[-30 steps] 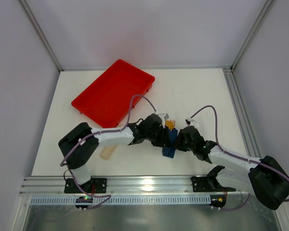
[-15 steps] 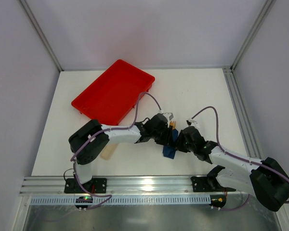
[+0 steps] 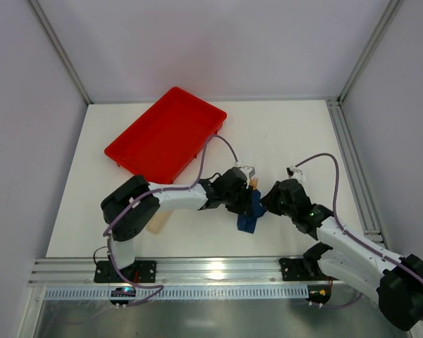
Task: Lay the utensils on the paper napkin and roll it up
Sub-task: Roll the napkin at the center of the board.
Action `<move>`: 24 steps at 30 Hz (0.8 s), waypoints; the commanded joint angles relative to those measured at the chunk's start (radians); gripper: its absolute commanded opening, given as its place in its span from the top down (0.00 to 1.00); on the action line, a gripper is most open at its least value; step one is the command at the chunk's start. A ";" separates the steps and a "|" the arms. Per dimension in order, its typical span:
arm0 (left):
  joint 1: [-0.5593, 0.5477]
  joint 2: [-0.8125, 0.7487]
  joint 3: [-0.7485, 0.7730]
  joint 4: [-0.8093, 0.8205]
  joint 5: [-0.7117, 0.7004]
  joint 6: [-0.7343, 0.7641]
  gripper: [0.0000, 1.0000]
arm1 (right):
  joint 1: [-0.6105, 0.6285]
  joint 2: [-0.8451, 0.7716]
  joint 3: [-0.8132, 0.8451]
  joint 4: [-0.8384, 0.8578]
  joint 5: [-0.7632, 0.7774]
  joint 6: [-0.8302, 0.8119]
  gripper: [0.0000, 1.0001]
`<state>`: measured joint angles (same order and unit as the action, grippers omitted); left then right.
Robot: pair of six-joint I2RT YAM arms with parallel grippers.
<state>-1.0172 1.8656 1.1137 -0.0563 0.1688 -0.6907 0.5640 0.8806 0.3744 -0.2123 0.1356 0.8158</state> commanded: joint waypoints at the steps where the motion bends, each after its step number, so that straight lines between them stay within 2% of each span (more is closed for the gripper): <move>1: -0.004 0.003 0.066 -0.043 -0.035 0.019 0.67 | -0.041 -0.009 0.031 -0.036 0.033 -0.017 0.74; 7: -0.006 0.027 0.185 -0.138 -0.048 0.020 0.57 | -0.053 -0.054 0.000 -0.019 0.013 -0.020 0.74; 13: -0.006 0.070 0.310 -0.276 -0.072 0.060 0.54 | -0.082 -0.060 -0.020 -0.004 0.009 -0.023 0.74; 24: -0.006 0.069 0.304 -0.389 -0.135 0.053 0.52 | -0.128 -0.054 -0.046 0.053 -0.059 -0.038 0.75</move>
<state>-1.0172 1.9366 1.4097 -0.3962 0.0708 -0.6460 0.4427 0.8356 0.3435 -0.2115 0.1017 0.7959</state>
